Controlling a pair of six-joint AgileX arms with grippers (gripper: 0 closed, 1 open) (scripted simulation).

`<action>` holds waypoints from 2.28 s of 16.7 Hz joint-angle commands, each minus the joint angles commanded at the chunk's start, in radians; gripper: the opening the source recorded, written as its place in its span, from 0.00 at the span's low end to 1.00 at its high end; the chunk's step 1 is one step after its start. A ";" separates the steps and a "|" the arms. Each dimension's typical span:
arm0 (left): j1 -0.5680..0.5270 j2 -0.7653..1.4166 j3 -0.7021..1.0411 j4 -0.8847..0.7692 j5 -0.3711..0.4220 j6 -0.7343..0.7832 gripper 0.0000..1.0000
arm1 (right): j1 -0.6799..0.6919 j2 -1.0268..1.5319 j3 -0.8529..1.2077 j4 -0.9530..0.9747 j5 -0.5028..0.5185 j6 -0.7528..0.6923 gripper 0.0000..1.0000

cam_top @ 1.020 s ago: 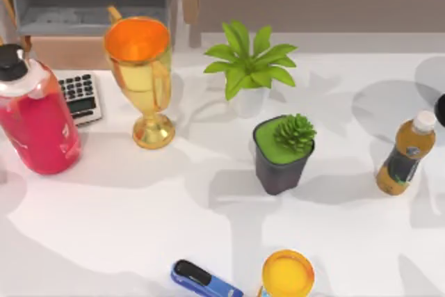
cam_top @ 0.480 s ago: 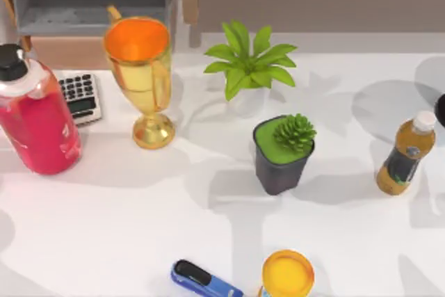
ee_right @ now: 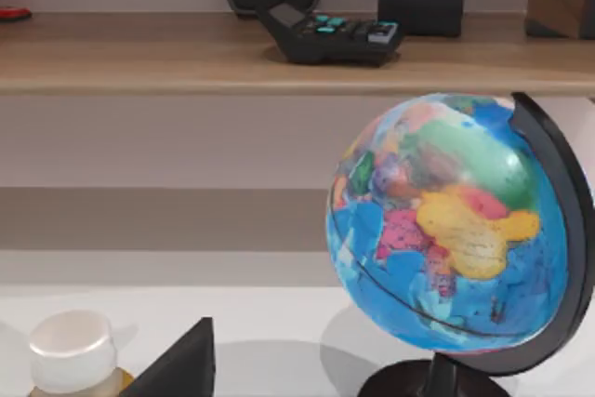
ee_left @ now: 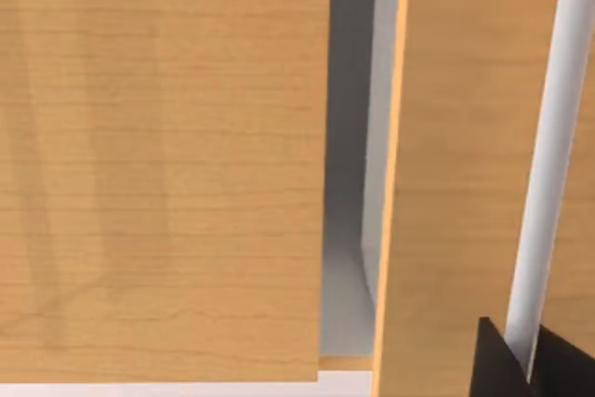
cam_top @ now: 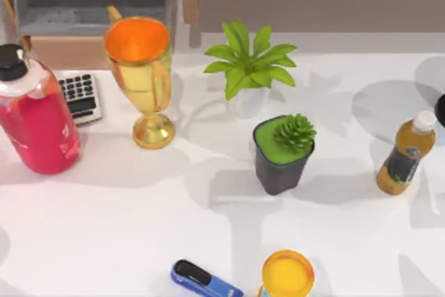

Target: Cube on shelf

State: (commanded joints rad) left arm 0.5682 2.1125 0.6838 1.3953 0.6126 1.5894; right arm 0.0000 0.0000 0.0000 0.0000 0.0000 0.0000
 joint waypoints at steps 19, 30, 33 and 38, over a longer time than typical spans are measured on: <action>0.113 -0.076 -0.198 0.110 0.110 0.006 0.60 | 0.000 0.000 0.000 0.000 0.000 0.000 1.00; 0.113 -0.076 -0.198 0.110 0.110 0.006 1.00 | 0.000 0.000 0.000 0.000 0.000 0.000 1.00; 0.111 -0.076 -0.197 0.110 0.110 0.006 1.00 | 0.000 0.000 0.000 0.000 0.000 0.000 1.00; 0.154 -0.095 -0.250 0.142 0.154 0.009 1.00 | 0.000 0.000 0.000 0.000 0.000 0.000 1.00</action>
State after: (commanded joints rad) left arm 0.7222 2.0175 0.4334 1.5375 0.7669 1.5983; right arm 0.0000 0.0000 0.0000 0.0000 0.0000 0.0000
